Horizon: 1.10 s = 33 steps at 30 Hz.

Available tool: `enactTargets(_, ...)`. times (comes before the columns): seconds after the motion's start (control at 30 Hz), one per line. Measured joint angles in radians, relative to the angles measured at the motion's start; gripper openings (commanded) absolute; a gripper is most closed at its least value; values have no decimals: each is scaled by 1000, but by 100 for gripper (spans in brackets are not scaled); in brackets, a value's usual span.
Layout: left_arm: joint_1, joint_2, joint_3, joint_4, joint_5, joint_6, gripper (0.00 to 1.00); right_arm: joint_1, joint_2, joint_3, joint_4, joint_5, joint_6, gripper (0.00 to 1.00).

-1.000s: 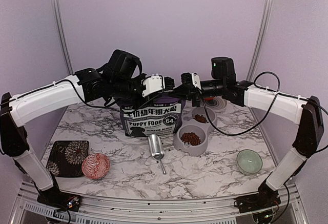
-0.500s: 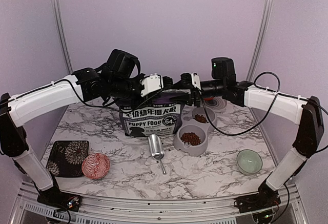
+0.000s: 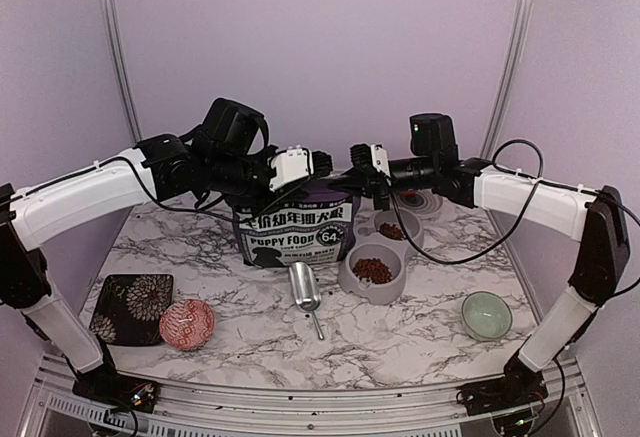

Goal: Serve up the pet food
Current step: Press the seal on the pet food bag.

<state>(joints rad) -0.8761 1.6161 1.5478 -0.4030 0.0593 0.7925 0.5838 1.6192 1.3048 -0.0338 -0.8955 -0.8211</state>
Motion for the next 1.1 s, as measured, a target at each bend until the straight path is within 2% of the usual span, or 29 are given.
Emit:
enactTargets(0.1,2,-24,-24,-6,-18,0,20,1,0,0,0,0,0,0)
enactTargets(0.2,4,-46,-45,-5,-27,1,3,0,0,0,0,0,0,0)
enactTargets(0.23,5,-50,-49,-5,-31,5,0,0,0,0,0,-1,0,0)
enactTargets(0.53,10,-54,-52,-3,-35,1,0,0,0,0,-1,-4,1,0)
enactTargets(0.63,11,-55,-52,-3,-35,0,23,0,0,0,-1,-4,1,0)
enactTargets(0.7,15,-62,-59,-8,-43,-5,27,0,0,0,-1,-3,1,0)
enactTargets(0.73,20,-67,-64,-11,-48,-3,25,1,0,0,-1,-4,1,0)
enactTargets(0.8,28,-75,-74,-14,-56,-2,6,1,0,0,-1,-3,1,0)
enactTargets(0.83,32,-79,-78,-14,-61,-1,0,0,0,0,-1,-3,1,0)
enactTargets(1.1,39,-85,-86,-18,-46,1,0,0,0,0,0,-2,1,0)
